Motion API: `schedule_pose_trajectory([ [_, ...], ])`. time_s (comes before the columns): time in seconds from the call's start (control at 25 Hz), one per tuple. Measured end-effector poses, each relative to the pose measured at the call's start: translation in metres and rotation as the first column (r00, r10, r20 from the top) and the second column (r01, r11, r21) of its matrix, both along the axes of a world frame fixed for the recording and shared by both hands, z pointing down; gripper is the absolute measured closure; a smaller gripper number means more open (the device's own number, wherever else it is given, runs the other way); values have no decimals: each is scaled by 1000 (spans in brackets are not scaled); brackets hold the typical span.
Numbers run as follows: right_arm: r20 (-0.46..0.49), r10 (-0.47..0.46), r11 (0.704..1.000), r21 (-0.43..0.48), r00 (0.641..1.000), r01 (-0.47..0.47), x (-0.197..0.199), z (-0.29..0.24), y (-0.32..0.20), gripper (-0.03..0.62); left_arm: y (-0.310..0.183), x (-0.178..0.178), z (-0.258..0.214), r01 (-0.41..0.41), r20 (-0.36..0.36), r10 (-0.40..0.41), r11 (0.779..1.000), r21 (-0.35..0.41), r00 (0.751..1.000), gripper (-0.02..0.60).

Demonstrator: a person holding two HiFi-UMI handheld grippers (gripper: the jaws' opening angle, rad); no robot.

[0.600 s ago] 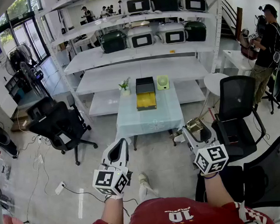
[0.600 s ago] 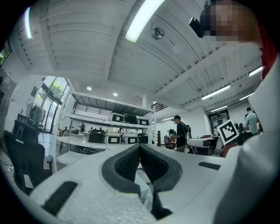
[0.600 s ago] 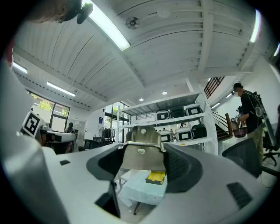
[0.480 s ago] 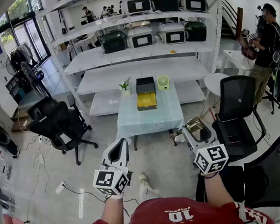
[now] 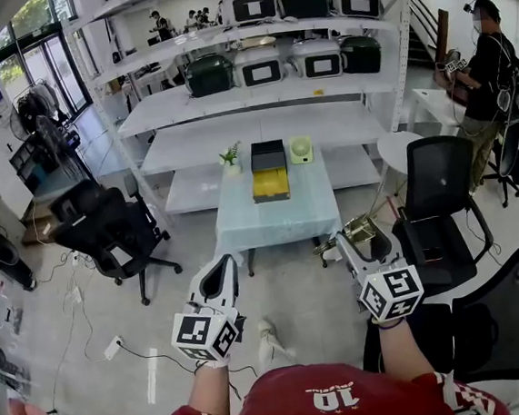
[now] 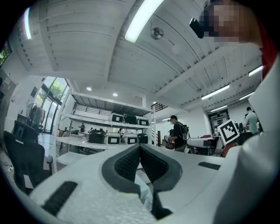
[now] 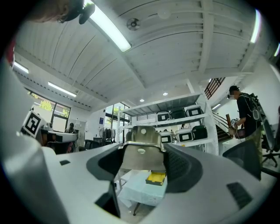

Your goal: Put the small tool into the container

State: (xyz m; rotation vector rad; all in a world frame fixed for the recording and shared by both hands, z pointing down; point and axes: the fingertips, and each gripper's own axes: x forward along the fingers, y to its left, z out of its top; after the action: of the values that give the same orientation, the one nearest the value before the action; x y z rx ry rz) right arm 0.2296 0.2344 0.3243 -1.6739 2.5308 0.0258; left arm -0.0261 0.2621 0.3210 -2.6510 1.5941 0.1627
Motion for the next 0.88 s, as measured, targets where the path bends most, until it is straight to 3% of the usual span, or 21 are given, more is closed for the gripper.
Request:
schedule_pose_trajectory([
  [0.2,-9,-6,1000,10,1000,6,-2,0,3,309,1,0,3,-4,-3,4,1000,-8,1000,591],
  [0.4,-9,-13,1000,16,1000,13,-3,3,3,309,0,-4,6,-15,-60,14,1000,-28,998,591],
  [0.72,-2,-15,1000,23,1000,15,-6,-1,-1,307,-4,-7,3,-4,-29,3,1000,-19,1000,591],
  [0.88,4,-18,999,27,1000,18,-9,-3,-5,307,-8,-9,3,-16,-56,14,1000,-27,998,591],
])
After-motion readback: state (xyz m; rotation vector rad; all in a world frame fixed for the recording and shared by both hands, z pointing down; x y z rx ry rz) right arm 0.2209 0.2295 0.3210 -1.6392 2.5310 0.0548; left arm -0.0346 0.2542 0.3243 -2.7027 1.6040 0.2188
